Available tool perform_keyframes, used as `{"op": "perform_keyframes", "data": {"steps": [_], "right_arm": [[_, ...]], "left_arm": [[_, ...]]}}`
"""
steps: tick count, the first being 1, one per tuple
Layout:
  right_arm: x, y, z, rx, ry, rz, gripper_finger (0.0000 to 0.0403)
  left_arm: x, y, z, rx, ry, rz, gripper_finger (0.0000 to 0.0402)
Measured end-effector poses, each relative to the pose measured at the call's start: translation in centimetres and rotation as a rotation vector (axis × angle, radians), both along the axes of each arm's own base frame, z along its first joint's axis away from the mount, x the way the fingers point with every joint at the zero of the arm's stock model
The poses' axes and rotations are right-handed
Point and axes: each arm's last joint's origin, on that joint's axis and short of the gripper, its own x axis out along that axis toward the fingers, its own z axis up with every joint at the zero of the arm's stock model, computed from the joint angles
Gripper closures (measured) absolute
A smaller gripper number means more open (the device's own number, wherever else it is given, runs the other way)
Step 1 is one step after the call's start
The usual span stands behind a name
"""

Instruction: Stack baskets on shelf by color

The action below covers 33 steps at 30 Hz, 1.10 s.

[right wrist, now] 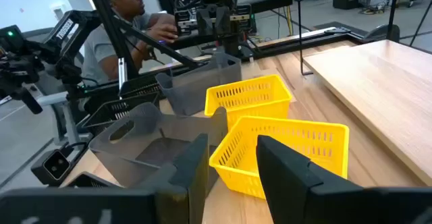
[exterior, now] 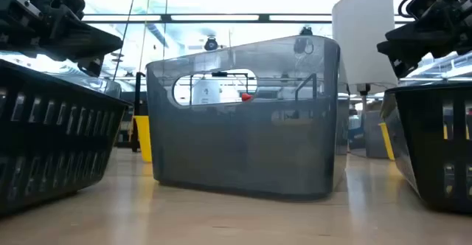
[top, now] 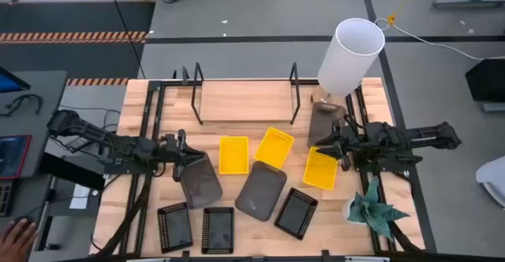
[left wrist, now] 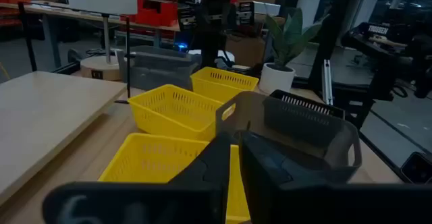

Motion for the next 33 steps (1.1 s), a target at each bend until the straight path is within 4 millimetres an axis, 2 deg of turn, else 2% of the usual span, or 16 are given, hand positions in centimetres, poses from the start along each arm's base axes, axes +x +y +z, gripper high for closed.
{"op": "perform_keyframes", "data": {"steps": [33], "right_arm": [[0.00, 0.00, 0.00, 0.000, 0.000, 0.000, 0.0273]], "left_arm": [[0.00, 0.00, -0.01, 0.000, 0.000, 0.000, 0.0372]]}}
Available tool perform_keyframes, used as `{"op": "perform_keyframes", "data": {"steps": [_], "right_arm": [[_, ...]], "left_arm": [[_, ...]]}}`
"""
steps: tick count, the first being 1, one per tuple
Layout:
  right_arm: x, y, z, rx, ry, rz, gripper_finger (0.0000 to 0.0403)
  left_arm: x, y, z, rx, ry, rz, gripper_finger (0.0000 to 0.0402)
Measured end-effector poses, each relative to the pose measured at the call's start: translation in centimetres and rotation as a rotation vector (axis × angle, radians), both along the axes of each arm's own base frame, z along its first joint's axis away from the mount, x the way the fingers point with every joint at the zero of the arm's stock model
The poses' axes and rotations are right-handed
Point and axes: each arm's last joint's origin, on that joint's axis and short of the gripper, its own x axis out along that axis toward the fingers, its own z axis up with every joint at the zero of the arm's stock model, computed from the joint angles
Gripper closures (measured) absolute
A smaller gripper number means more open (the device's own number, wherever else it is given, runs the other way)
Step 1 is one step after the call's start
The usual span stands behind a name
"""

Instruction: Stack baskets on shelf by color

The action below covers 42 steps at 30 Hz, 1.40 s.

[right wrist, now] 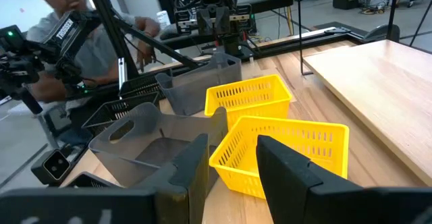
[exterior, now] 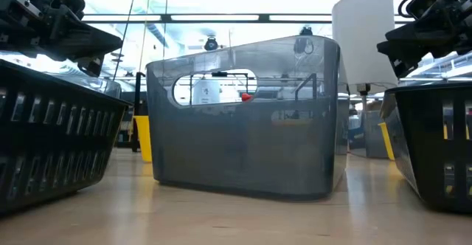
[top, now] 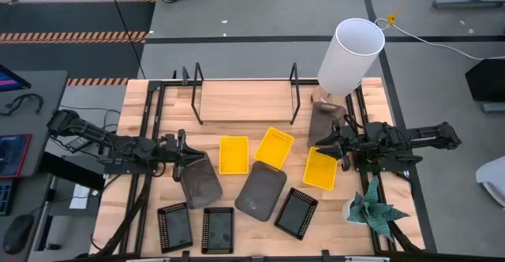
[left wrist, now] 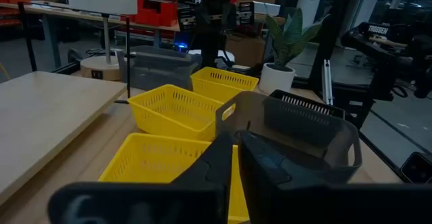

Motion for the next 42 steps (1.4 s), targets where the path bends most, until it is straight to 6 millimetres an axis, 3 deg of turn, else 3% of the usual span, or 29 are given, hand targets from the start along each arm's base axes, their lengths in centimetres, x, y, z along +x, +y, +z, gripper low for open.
{"op": "perform_keyframes", "data": {"steps": [42], "right_arm": [[0.00, 0.00, 0.00, 0.000, 0.000, 0.000, 0.0273]], "left_arm": [[0.00, 0.00, 0.00, 0.000, 0.000, 0.000, 0.0372]]}}
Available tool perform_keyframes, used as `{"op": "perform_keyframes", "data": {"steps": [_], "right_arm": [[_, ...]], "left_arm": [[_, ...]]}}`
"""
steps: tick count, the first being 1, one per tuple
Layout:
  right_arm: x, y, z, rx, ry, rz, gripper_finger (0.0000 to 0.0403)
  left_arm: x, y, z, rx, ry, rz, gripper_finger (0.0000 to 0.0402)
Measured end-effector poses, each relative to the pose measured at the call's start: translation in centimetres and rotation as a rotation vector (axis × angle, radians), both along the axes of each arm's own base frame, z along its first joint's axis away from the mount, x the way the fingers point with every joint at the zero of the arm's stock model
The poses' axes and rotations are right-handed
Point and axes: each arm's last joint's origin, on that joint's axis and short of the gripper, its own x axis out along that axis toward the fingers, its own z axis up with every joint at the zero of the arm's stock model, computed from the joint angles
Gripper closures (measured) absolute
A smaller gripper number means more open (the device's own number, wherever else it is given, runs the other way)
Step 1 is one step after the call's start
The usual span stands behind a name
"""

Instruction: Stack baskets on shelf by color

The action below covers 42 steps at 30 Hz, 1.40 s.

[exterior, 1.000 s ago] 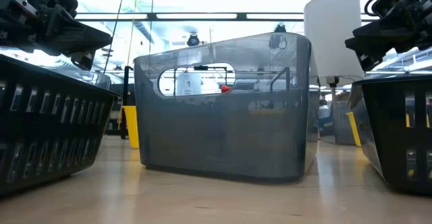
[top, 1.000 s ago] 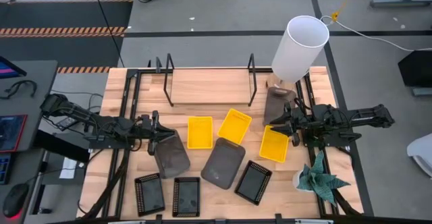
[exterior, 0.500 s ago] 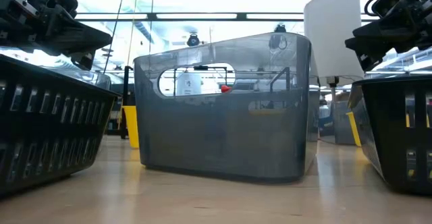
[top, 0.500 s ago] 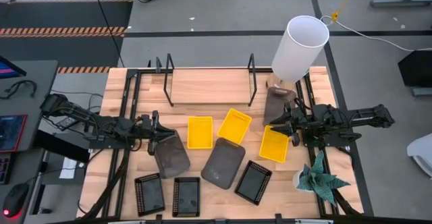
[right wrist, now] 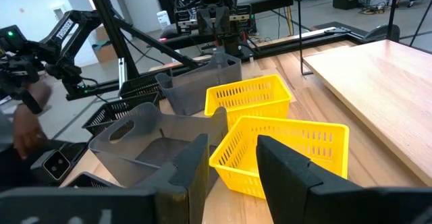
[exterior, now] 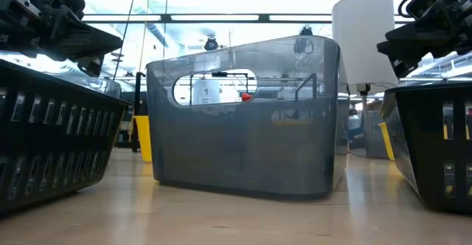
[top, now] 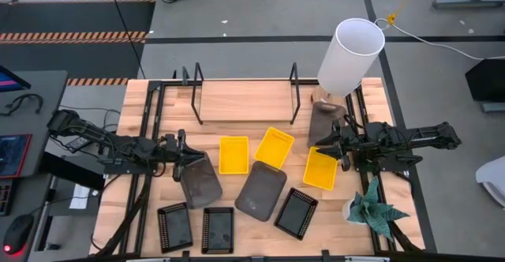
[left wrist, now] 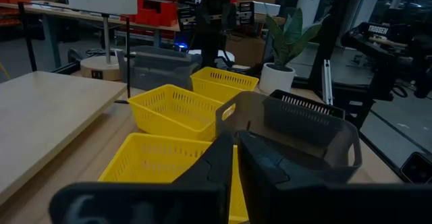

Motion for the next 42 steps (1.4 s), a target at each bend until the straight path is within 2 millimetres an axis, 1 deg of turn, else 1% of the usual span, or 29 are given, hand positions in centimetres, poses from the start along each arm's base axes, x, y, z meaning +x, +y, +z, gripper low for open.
{"op": "perform_keyframes", "data": {"steps": [11, 15, 17, 20, 22, 24, 26, 28, 30, 33, 37, 39, 42], "right_arm": [[0.0, -0.1, 0.1, -0.001, -0.013, -0.018, 0.0273], [0.1, -0.2, 0.8, 0.007, -0.088, -0.059, 0.0273], [0.1, -0.2, 1.6, 0.063, -0.170, -0.085, 0.0273], [-0.2, -0.3, 3.4, 0.182, -0.353, -0.095, 0.0273], [-0.6, -0.4, 4.7, 0.208, -0.497, -0.104, 0.0273], [-1.1, -0.4, 5.9, 0.164, -0.624, -0.087, 0.0273], [-1.6, -0.2, 6.7, 0.069, -0.726, -0.038, 0.0273], [-1.9, -0.1, 7.1, -0.035, -0.777, 0.003, 0.0273], [-2.0, 0.0, 7.2, -0.084, -0.796, 0.007, 0.0273], [-2.0, 0.0, 7.2, -0.066, -0.800, 0.010, 0.0273], [-1.6, 0.0, 6.9, -0.064, -0.751, 0.024, 0.0273], [-1.1, -0.2, 6.8, -0.061, -0.725, -0.062, 0.0273], [-0.3, -0.9, 6.9, -0.004, -0.638, -0.303, 0.0273]], "left_arm": [[0.0, 0.0, 0.0, 0.000, 0.000, 0.000, 0.0362], [0.0, 0.0, 0.0, 0.000, 0.000, 0.000, 0.0367], [0.0, 0.0, 0.0, 0.000, 0.000, 0.000, 0.0369], [0.0, 0.0, 0.0, 0.000, 0.000, 0.000, 0.0372], [0.0, 0.0, 0.0, 0.000, -0.001, 0.000, 0.0371], [0.0, 0.0, 0.0, 0.000, 0.000, 0.000, 0.0368], [0.0, 0.0, 0.0, 0.000, 0.000, 0.000, 0.0365], [0.0, 0.0, 0.0, 0.000, 0.000, 0.000, 0.0363], [0.0, 0.0, 0.0, 0.000, 0.000, 0.000, 0.0363], [0.0, 0.0, 0.0, 0.000, 0.000, 0.000, 0.0366], [0.0, 0.0, 0.0, 0.000, 0.000, 0.000, 0.0372], [0.0, 0.0, 0.0, 0.000, 0.000, 0.000, 0.0373], [0.0, 0.0, 0.0, 0.000, 0.000, 0.001, 0.0370]]}}
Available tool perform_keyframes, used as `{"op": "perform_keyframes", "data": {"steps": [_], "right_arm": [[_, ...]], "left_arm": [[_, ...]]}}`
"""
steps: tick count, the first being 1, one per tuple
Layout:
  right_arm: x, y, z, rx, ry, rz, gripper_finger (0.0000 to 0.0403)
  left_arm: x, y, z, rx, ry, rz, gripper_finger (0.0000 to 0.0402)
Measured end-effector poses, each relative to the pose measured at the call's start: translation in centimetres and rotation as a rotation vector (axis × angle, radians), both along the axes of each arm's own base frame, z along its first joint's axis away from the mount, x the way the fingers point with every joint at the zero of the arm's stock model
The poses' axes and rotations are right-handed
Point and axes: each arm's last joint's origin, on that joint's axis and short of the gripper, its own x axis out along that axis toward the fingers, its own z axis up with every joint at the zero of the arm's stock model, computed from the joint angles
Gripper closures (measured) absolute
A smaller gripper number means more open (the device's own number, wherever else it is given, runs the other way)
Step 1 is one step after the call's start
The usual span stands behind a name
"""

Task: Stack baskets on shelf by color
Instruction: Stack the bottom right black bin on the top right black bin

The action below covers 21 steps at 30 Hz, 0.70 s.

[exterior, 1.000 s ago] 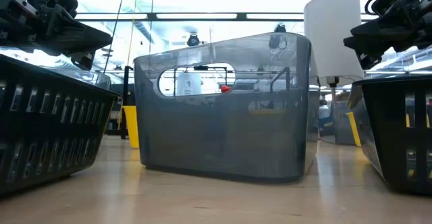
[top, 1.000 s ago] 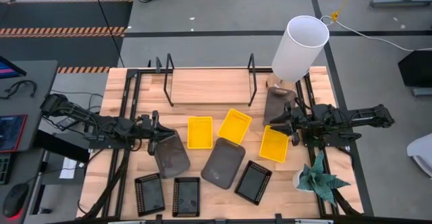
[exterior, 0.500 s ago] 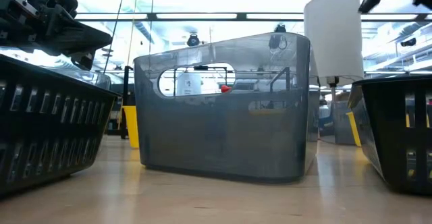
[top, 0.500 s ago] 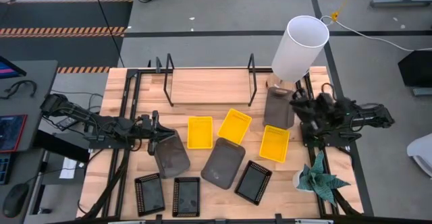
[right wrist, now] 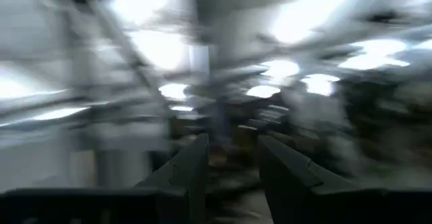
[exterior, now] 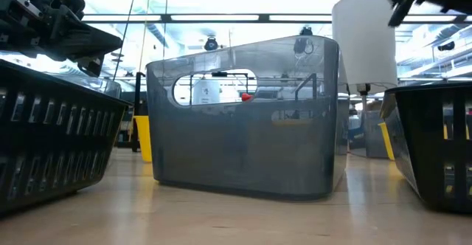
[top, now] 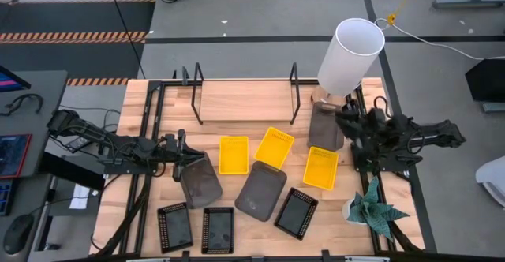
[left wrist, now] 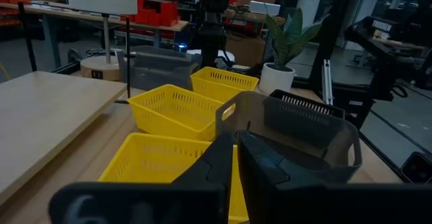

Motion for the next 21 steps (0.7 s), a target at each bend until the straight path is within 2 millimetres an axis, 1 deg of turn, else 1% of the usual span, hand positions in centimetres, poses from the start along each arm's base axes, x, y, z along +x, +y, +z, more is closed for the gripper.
{"op": "perform_keyframes", "data": {"steps": [1, 3, 8, 12, 17, 19, 21], "right_arm": [[0.5, -0.2, 0.3, 0.007, 0.062, -0.049, 0.0273], [1.7, -0.4, 0.9, -0.004, 0.249, -0.083, 0.0278], [5.0, -0.9, 2.0, 0.105, 0.720, -0.079, 0.0298], [6.7, -1.0, 2.2, 0.148, 1.007, -0.075, 0.0306], [7.9, -0.9, 2.3, 0.223, 1.262, -0.061, 0.0307], [8.3, -0.8, 2.4, 0.237, 1.350, -0.030, 0.0307], [8.6, -0.6, 2.6, 0.243, 1.401, 0.024, 0.0307]], "left_arm": [[0.0, 0.0, 0.0, 0.000, 0.000, 0.000, 0.0368], [0.0, 0.0, 0.0, 0.000, 0.000, 0.000, 0.0365], [0.0, 0.0, 0.0, 0.000, 0.000, -0.001, 0.0361], [0.0, 0.0, 0.0, 0.000, -0.001, 0.000, 0.0365], [0.0, 0.0, 0.0, 0.000, 0.001, -0.001, 0.0371], [0.0, 0.0, 0.0, 0.000, -0.001, 0.000, 0.0371], [0.0, 0.0, 0.0, 0.000, 0.000, -0.001, 0.0369]]}}
